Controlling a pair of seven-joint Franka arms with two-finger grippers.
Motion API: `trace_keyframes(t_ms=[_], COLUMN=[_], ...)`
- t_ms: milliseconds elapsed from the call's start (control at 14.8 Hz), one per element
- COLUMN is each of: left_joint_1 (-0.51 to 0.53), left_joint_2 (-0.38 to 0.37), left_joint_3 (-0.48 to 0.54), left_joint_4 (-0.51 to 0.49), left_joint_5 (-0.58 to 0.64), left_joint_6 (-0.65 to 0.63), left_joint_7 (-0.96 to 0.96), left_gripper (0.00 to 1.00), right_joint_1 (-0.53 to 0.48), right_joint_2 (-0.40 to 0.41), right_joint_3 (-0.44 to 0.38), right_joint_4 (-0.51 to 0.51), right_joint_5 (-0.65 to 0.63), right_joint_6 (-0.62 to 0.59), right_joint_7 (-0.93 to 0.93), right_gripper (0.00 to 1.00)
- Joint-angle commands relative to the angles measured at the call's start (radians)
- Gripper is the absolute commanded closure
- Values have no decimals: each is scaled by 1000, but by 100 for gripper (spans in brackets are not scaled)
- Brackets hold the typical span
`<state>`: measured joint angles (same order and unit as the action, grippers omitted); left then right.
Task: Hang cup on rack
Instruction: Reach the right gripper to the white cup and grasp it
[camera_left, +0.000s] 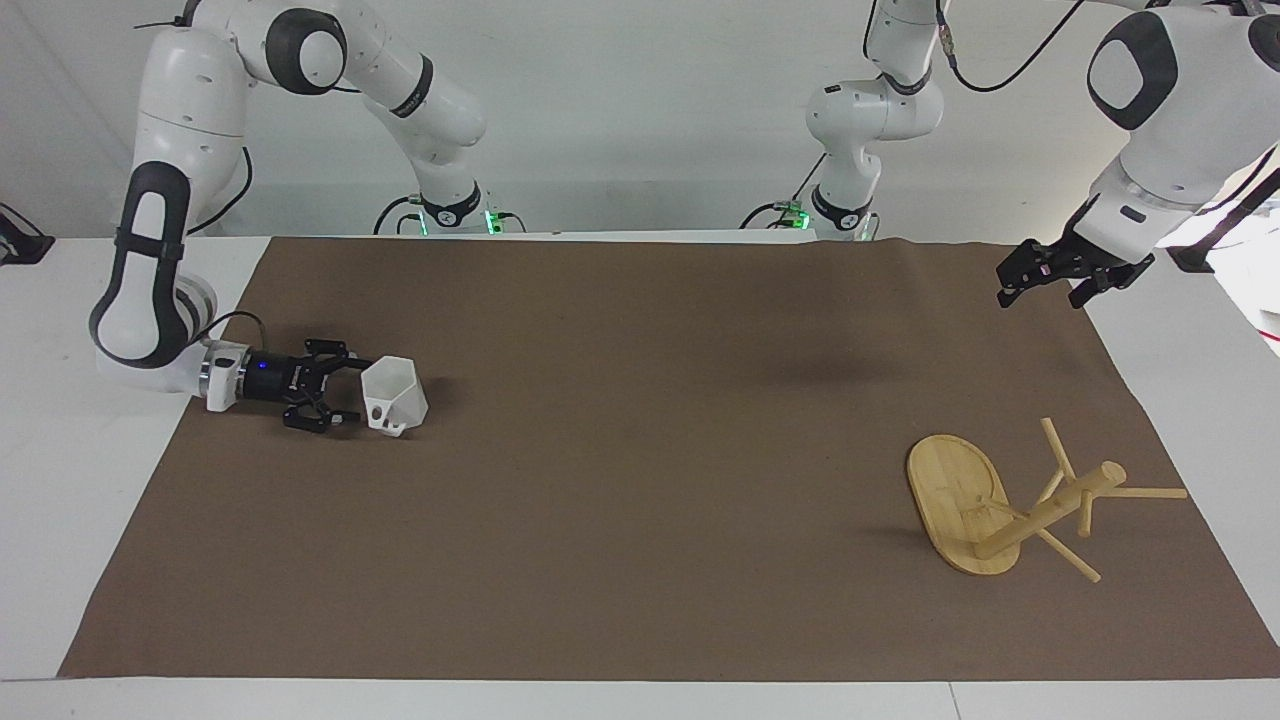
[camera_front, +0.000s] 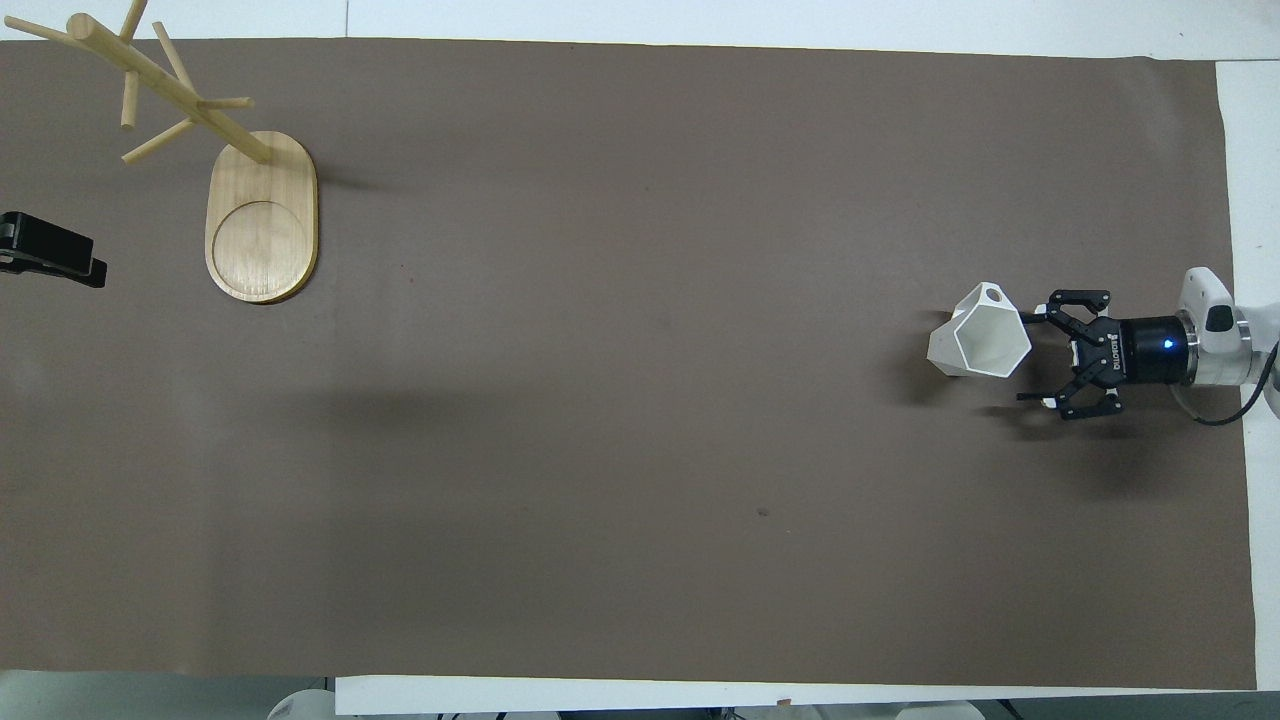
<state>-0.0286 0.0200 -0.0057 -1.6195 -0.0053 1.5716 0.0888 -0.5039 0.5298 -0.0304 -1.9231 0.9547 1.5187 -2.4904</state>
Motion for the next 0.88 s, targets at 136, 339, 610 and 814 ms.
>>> trace_keyframes(t_ms=[136, 339, 610, 814], left_joint_1=[-8, -8, -7, -8], left_joint_2=[-26, -26, -28, -28], left_joint_3=[7, 7, 9, 9], left_joint_4=[-26, -25, -30, -30], left_joint_5=[-10, -10, -10, -10], left_joint_6=[1, -1, -4, -2], left_joint_7=[12, 14, 12, 17], left_gripper=[0, 0, 0, 0], right_joint_1=[36, 51, 58, 94], right_joint_2=[-45, -44, -48, -51], right_joint_3=[4, 4, 4, 4], right_joint_4=[-73, -74, -108, -111], right_joint_5=[67, 85, 93, 107], right_joint_6=[32, 49, 61, 61], right_joint_7=[-22, -22, -34, -67], right_gripper=[1, 1, 1, 1])
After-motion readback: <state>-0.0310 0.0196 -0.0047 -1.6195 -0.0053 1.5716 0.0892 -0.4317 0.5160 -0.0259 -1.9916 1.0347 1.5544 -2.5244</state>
